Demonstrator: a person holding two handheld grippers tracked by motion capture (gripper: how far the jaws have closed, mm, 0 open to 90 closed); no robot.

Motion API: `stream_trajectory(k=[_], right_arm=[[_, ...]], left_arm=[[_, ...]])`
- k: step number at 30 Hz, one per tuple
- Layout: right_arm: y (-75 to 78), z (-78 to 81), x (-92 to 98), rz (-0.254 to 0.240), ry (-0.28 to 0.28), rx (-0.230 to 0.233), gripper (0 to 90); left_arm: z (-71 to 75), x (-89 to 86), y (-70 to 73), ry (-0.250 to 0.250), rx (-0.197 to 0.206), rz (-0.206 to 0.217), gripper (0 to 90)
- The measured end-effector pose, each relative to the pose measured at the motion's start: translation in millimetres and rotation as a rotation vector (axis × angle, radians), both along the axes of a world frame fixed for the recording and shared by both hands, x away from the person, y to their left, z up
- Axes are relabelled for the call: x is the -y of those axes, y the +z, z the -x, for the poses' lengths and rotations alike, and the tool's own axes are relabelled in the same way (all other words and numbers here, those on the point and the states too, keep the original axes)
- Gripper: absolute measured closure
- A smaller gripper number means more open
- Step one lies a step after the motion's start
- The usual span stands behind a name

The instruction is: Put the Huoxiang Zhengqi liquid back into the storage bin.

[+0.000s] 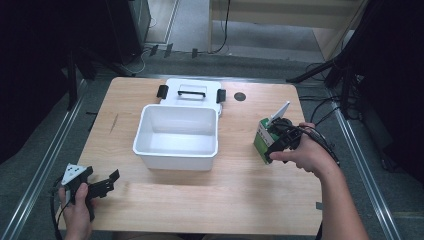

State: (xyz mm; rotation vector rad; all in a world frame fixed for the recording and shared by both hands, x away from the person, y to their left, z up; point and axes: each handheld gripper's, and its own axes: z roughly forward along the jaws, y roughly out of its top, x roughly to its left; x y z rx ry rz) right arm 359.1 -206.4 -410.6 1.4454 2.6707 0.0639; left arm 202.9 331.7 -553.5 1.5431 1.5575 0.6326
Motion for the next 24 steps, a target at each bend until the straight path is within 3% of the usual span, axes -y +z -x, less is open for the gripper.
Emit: stream_trajectory(k=[17, 22, 24], right_arm=[[2.0, -20.7, -16.7, 0.023, 0.031, 0.024, 19.2], [4.0, -27.9, -20.9, 0.000, 0.040, 0.042, 32.9], [4.7, -31.4, -21.6, -0.020, 0.016, 0.020, 33.6]], left_arm=[[-0.1, -0.1, 0.0, -0.001, -0.001, 0.000, 0.3], [-0.2, -0.1, 0.0, 0.000, -0.002, 0.000, 0.3], [-0.2, -0.3, -0.1, -0.001, -0.002, 0.001, 0.3]])
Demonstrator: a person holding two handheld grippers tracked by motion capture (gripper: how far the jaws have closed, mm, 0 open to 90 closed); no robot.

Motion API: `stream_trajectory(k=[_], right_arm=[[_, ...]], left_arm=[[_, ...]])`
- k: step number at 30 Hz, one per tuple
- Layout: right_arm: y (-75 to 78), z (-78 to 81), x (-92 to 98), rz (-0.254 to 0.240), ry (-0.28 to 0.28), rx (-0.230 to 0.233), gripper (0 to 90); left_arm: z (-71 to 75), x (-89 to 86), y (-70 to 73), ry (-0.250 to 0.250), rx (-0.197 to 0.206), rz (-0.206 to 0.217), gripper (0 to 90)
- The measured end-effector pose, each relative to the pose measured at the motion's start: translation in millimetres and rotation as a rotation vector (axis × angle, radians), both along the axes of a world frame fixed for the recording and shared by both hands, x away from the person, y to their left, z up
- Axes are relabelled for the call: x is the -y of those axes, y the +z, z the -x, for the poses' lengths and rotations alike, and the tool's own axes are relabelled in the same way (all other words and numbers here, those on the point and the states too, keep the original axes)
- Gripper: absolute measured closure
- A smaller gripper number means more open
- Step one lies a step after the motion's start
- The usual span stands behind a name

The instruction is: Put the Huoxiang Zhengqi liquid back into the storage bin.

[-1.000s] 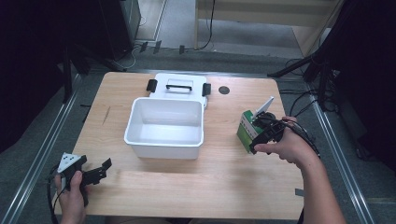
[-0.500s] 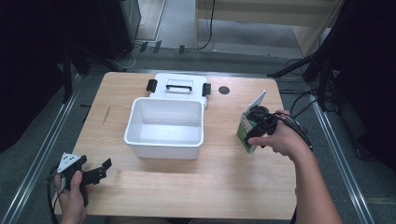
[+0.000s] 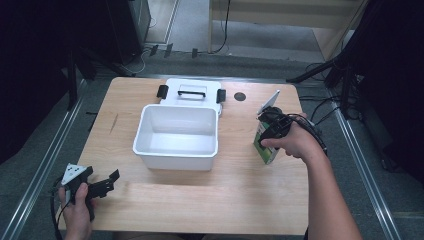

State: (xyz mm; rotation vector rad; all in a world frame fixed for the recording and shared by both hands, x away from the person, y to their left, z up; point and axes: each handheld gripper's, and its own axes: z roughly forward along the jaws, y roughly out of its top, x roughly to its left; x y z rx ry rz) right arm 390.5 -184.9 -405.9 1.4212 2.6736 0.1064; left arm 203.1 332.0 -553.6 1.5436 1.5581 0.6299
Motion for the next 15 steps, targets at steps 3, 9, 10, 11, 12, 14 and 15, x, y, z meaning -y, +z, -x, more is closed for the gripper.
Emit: stream_trajectory(k=[3, 9, 10, 11, 12, 14, 15], right_arm=[[1.0, -4.8, 0.5, -0.008, -0.039, -0.003, 35.0], [3.5, -11.2, 3.8, -0.047, -0.068, -0.013, 41.5], [3.6, -12.0, 4.3, -0.047, -0.071, -0.014, 43.7], [3.6, -13.0, 5.0, -0.047, -0.068, -0.012, 44.7], [3.7, -13.9, 5.6, -0.045, -0.067, -0.006, 46.1], [3.9, -15.7, 7.1, -0.042, -0.080, 0.001, 48.9], [3.6, -16.6, 7.9, -0.044, -0.082, 0.003, 49.3]], left_arm=[[0.0, 0.0, 0.0, 0.000, 0.000, 0.000, 0.3], [-0.1, -0.1, 0.0, -0.001, -0.002, 0.000, 0.3], [-0.1, -0.1, 0.0, -0.001, -0.002, -0.001, 0.3], [-0.1, 0.0, 0.0, 0.000, -0.001, -0.001, 0.3], [-0.1, 0.0, 0.0, 0.000, -0.002, -0.001, 0.3], [0.0, -0.1, 0.0, -0.001, -0.002, -0.001, 0.3], [0.0, -0.1, 0.0, -0.001, -0.002, -0.001, 0.3]])
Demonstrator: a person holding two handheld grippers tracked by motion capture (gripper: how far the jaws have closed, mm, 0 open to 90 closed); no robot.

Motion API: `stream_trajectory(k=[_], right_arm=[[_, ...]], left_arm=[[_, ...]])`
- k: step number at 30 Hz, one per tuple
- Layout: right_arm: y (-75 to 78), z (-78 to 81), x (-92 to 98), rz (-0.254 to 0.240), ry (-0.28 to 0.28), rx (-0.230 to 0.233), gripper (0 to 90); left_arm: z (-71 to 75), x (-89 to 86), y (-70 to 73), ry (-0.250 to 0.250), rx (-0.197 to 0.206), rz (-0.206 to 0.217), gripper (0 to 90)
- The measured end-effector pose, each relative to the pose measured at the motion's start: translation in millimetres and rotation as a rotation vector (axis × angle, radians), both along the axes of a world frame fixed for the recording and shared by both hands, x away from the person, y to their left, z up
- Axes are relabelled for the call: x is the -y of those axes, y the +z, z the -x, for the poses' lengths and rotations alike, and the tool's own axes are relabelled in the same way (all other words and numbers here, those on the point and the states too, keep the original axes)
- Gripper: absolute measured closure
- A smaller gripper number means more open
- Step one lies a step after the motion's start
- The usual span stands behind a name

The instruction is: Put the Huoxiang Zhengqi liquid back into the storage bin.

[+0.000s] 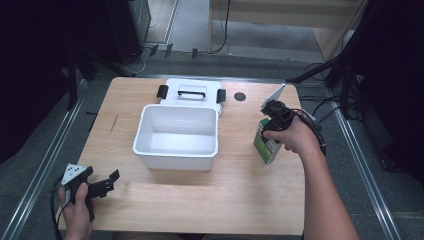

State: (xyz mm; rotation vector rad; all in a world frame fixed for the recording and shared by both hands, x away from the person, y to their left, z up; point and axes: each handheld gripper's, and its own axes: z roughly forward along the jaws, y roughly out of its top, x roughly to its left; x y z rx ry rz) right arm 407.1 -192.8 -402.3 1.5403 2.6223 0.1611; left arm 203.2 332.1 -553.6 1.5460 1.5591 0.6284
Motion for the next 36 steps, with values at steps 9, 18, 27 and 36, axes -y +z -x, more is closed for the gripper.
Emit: stream_trajectory(k=[9, 18, 27, 36], right_arm=[[-3.7, -4.7, 1.5, -0.034, 0.004, -0.022, 60.1], [-1.7, -1.5, -3.6, 0.012, 0.163, -0.013, 64.7], [10.2, 10.4, -16.2, 0.049, 0.385, 0.073, 64.7], [34.5, 20.3, -27.8, 0.060, 0.536, 0.134, 64.6]], left_arm=[[-0.1, 0.2, -0.1, 0.001, 0.001, 0.000, 0.3], [-0.1, -0.1, 0.0, -0.001, 0.000, 0.001, 0.3], [0.0, 0.3, 0.0, 0.002, 0.001, -0.002, 0.3], [-0.2, 0.5, 0.0, 0.002, 0.003, -0.003, 0.3]])
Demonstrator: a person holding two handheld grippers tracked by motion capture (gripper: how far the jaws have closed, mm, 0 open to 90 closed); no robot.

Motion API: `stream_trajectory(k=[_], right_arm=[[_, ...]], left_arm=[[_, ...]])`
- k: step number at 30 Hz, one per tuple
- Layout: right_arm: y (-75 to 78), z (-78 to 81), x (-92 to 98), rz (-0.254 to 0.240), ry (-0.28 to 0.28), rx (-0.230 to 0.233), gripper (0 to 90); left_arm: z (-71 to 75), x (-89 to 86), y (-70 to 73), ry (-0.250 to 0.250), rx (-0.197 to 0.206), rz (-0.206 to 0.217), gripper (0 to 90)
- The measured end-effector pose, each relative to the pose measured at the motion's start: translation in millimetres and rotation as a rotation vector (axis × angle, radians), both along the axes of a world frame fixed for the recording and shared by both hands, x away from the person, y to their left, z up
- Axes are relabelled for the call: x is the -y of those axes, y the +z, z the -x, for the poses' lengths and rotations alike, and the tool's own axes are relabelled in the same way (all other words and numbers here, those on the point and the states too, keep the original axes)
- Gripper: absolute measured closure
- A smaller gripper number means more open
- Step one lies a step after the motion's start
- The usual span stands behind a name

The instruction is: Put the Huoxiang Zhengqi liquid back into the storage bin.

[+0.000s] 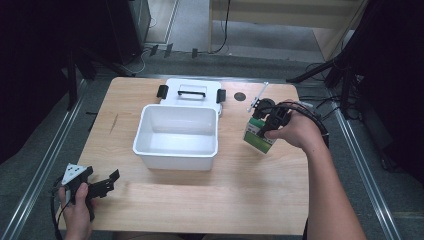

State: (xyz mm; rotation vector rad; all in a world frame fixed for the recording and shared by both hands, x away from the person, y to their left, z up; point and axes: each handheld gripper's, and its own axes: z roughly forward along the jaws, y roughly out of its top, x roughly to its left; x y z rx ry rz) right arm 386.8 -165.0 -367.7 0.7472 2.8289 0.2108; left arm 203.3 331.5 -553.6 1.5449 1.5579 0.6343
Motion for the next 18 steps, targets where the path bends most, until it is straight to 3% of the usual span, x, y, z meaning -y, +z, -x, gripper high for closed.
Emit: stream_trajectory(k=[6, 14, 18], right_arm=[[14.9, 4.3, -5.6, -0.024, 0.086, -0.023, 64.5], [31.7, 9.0, -14.1, 0.001, 0.240, -0.016, 64.5], [39.6, 8.2, -17.8, -0.024, 0.249, -0.022, 64.4]], left_arm=[[-0.1, -0.2, 0.0, 0.000, -0.002, 0.001, 0.3], [-0.1, -0.4, 0.0, -0.001, -0.002, 0.002, 0.3], [-0.1, -0.3, 0.0, 0.000, -0.002, 0.001, 0.3]])
